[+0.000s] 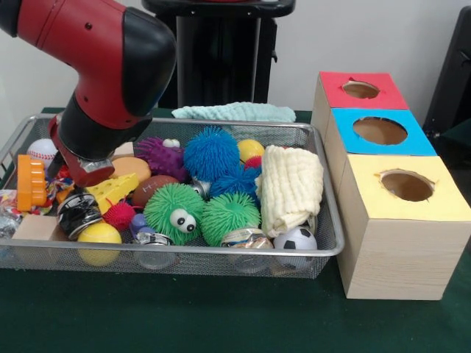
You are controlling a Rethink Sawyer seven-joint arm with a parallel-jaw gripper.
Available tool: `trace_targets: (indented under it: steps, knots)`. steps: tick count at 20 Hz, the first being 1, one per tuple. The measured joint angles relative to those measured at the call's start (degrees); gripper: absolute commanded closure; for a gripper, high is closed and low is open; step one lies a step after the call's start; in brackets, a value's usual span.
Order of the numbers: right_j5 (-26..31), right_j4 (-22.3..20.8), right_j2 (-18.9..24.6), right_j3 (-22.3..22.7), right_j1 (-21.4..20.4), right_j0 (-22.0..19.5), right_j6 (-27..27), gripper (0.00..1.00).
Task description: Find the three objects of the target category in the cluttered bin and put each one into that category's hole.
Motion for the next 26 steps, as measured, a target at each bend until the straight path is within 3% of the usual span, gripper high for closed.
trace_targets:
  steps: [11,12,26]
  knots:
    - [-1.6,-0.8,-0.8,0.0,0.3,0.7,0.0,0.0]
    - [-2.1,-0.8,-0.9,0.0,0.4,0.7,0.0,1.0]
    - [-2.3,-0.8,-0.9,0.0,2.5,0.6,0.0,1.0]
